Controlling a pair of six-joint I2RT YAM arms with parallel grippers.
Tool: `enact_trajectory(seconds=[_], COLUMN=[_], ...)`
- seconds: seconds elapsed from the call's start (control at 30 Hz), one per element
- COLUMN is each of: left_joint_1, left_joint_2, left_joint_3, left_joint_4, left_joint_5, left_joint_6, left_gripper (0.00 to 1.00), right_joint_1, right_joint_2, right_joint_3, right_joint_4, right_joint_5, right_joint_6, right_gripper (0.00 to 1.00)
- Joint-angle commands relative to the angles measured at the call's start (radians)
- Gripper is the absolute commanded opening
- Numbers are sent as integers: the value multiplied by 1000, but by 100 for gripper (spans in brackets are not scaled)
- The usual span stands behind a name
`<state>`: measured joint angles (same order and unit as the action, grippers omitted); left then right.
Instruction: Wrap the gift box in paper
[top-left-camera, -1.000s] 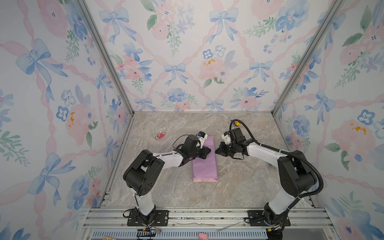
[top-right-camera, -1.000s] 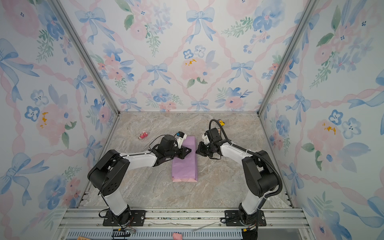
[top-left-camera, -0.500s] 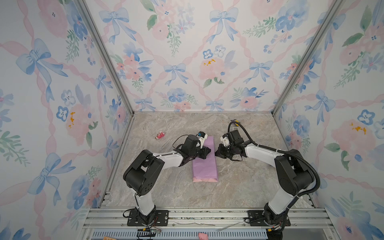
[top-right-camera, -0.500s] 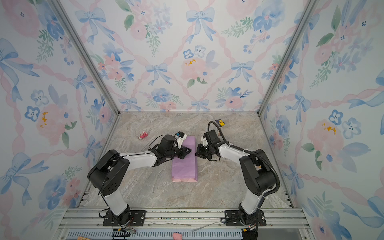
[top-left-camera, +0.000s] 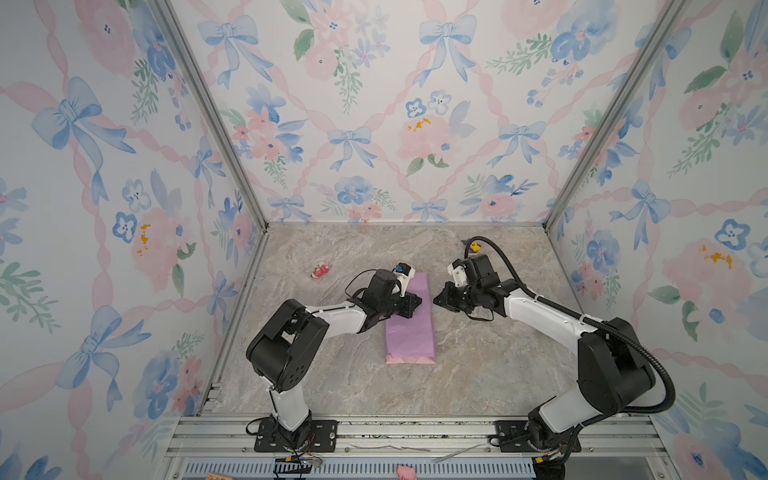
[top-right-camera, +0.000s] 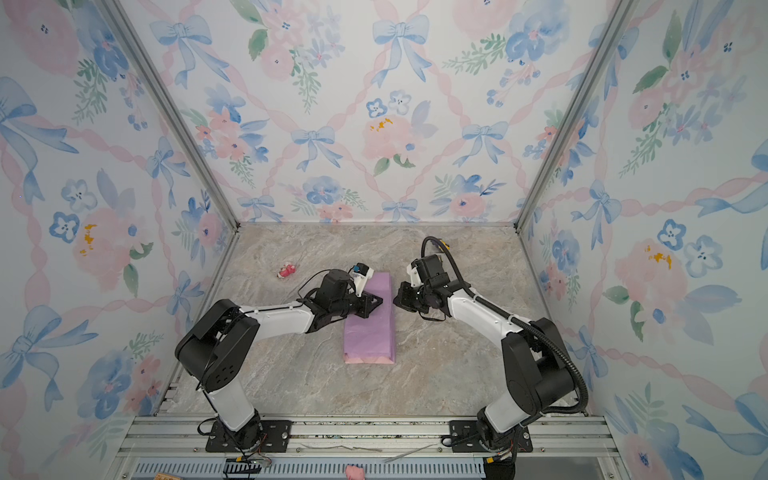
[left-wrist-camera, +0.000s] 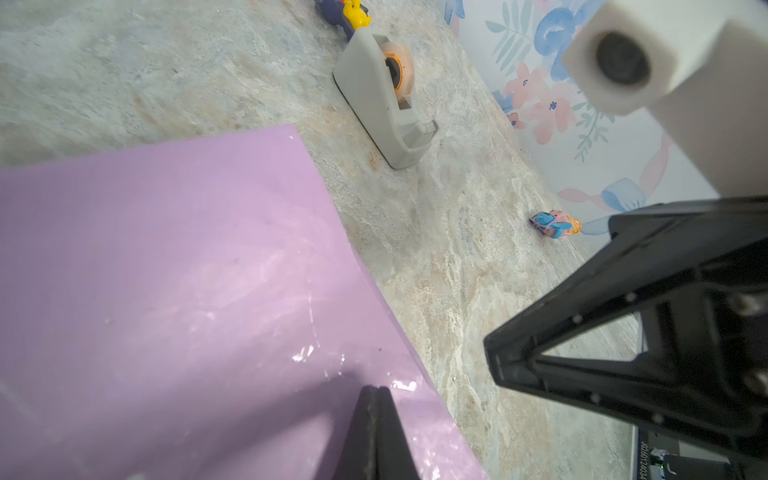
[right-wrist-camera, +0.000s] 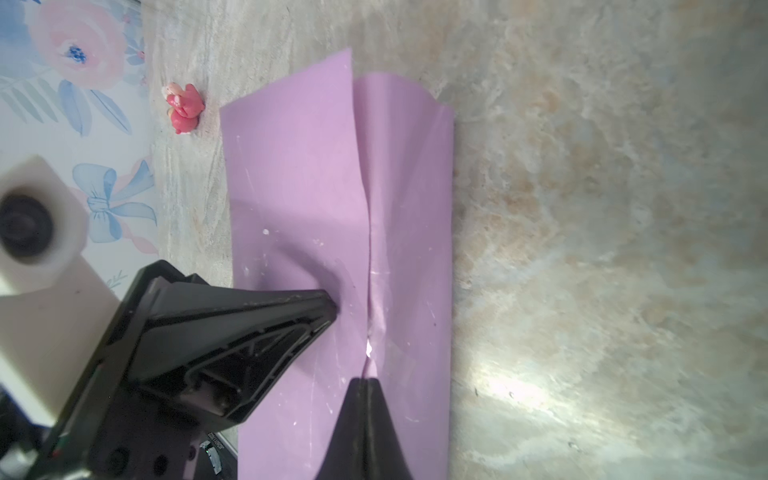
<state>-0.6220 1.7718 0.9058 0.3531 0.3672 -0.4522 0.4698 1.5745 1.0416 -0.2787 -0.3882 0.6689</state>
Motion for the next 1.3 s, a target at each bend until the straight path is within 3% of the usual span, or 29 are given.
enact_trajectory(seconds=[0.0,0.47,0.83,1.07,1.27], left_joint_1=[0,1,-4,-5,5], left_joint_2=[41,38,54,20,-81], left_joint_3=[-50,-53,-42,-28,57], left_joint_4=[-179,-178,-177,-184,-274], left_joint_5=[-49,-49,-49,-46,-55], left_joint_6=[11,11,11,9,-10], left_gripper=[4,4,4,7,27], right_joint_1=[14,38,20,23,10], right_joint_2=[27,164,11,31,40], right_joint_3=[24,11,51,86,143], right_joint_4=[-22,45,-54,-77,-154], right_joint_5=[10,-17,33,32,18], right_joint_6=[-14,4,-38,-38,-110], right_gripper=[5,2,7,33,39])
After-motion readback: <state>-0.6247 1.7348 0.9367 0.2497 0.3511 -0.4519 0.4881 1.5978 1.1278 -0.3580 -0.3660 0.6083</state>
